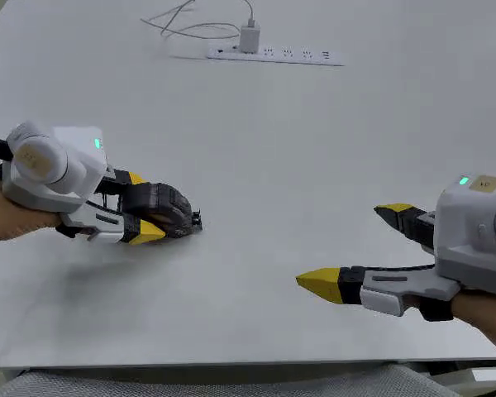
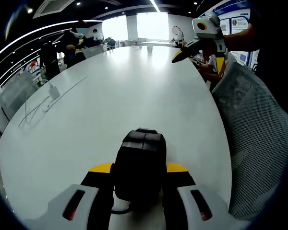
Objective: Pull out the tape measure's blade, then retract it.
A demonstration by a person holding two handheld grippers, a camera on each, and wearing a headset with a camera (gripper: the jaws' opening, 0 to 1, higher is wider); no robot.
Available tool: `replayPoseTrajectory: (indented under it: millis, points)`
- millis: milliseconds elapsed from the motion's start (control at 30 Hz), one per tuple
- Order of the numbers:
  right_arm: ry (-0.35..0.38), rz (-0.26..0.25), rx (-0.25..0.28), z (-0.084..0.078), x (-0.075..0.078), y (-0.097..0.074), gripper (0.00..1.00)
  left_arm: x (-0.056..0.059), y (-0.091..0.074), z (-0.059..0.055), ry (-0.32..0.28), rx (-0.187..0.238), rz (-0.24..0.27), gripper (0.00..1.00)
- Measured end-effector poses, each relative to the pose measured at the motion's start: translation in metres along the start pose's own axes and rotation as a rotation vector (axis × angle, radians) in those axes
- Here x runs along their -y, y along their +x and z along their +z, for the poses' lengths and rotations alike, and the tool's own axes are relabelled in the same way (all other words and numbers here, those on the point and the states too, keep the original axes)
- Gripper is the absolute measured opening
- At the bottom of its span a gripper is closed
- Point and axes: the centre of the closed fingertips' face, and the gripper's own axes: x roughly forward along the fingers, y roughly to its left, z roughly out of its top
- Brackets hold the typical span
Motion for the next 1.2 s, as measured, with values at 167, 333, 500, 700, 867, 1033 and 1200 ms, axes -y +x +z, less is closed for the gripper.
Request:
replayPoseTrajectory:
  millis: [167,333,500,700,867,1033,1200]
  points:
    - [-0.006,0.015,0.0,0.002,-0.004,0.007,0.91,0.0,0.001,-0.001,0.003,-0.004,-0.01,0.33]
    - [-0.024,0.045,-0.005,0.004,-0.009,0.016,0.87,0.001,0.001,-0.001,0.014,-0.009,-0.025,0.32]
    - [-0.054,0.071,-0.011,0.007,-0.012,0.029,0.85,0.001,0.001,-0.001,0.028,-0.007,-0.043,0.31]
    - [-0.102,0.11,-0.024,0.012,-0.015,0.046,0.81,0.001,0.001,-0.001,0.035,-0.009,-0.057,0.31]
    - [-0.184,0.169,-0.045,0.016,-0.023,0.064,0.7,0.001,0.001,-0.001,0.036,-0.009,-0.058,0.31]
    - [-0.237,0.216,-0.051,0.022,-0.031,0.081,0.62,0.001,0.001,-0.001,0.036,-0.011,-0.061,0.31]
    - [-0.287,0.255,-0.058,0.025,-0.036,0.097,0.52,0.001,0.001,-0.002,0.038,-0.016,-0.066,0.31]
